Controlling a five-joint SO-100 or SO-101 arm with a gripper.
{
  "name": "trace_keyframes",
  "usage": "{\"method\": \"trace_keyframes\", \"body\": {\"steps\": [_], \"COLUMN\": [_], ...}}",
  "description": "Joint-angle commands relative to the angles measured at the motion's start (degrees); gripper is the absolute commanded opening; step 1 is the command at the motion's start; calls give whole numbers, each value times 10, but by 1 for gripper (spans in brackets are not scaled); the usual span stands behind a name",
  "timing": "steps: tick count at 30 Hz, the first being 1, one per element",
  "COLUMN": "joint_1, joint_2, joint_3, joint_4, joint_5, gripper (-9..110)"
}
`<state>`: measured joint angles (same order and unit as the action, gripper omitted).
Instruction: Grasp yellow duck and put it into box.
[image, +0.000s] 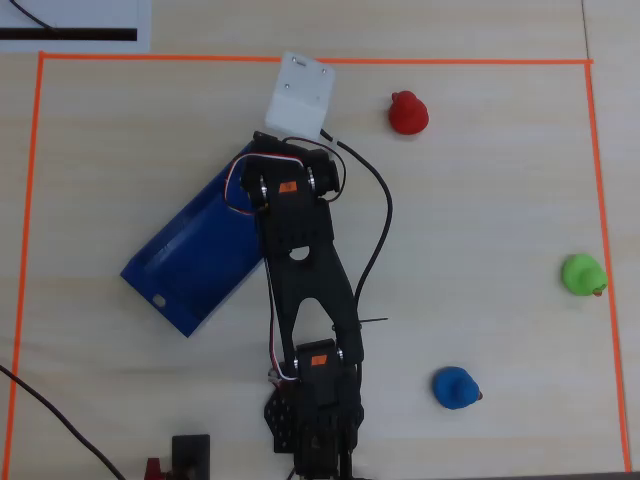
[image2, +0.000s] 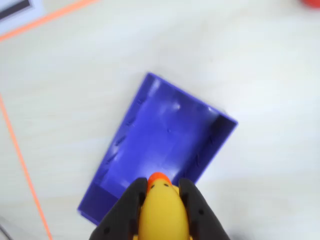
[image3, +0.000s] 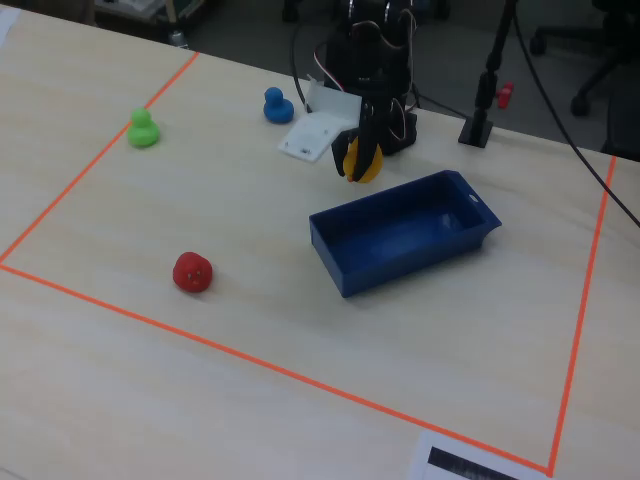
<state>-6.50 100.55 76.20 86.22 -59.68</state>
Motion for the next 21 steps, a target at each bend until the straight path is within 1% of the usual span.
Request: {"method": "trace_keyframes", "body": {"steps": [1,6,10,15,21], "joint_1": [2,-31,-86,-155,-181], "joint_2": [40,69,99,106,92], "joint_3": [98,249,328,367,374], "joint_4": [-55,-113,-121,-135,-171], "joint_5": [15,41,93,163,196], "gripper": [0,0,0,0,0]}}
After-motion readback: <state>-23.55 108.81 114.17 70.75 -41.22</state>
